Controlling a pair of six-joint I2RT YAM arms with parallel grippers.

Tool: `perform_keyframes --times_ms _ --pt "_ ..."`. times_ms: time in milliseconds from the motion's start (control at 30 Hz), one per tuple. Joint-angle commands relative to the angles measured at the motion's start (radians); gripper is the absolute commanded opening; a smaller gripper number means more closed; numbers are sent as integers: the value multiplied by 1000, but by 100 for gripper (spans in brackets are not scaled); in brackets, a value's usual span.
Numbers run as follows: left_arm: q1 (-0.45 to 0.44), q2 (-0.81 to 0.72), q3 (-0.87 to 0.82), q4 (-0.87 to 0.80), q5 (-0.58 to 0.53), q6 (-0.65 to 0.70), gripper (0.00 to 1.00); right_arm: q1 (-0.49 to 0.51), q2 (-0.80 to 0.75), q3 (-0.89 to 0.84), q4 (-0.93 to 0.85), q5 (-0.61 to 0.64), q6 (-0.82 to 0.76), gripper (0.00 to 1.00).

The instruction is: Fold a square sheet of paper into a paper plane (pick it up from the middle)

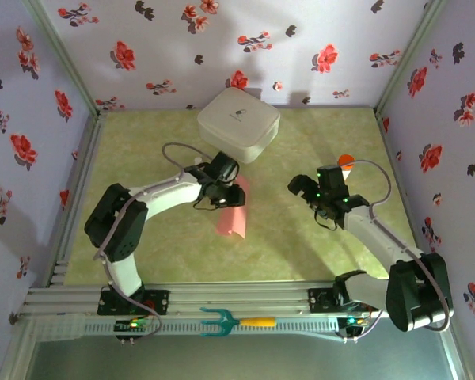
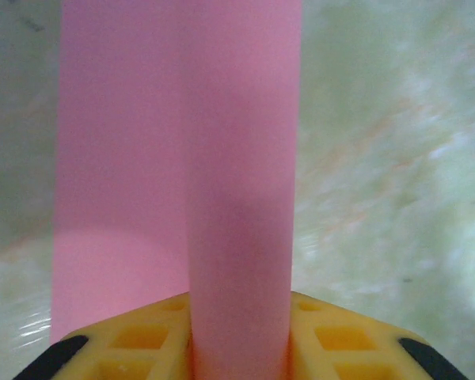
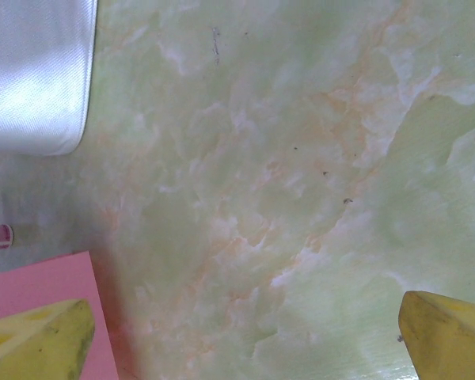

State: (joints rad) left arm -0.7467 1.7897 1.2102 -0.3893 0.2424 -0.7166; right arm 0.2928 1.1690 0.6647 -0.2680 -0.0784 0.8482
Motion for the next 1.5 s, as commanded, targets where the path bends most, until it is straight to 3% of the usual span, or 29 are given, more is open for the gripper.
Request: perform_keyframes --times_ms 0,267,600,1100,1467 --pt "16 -45 -24 105 118 -68 30 4 -12 -7 -9 30 21 99" --pt "36 -71 -92 354 277 -196 30 2 -23 -10 -8 24 28 99" --pt "69 -29 -213 643 397 -339 28 3 -64 -17 2 50 19 99" --pt "114 21 -282 541 342 -278 29 2 -14 -15 52 -31 23 99" --pt "123 36 -300 497 294 -242 33 3 107 10 132 -175 23 99"
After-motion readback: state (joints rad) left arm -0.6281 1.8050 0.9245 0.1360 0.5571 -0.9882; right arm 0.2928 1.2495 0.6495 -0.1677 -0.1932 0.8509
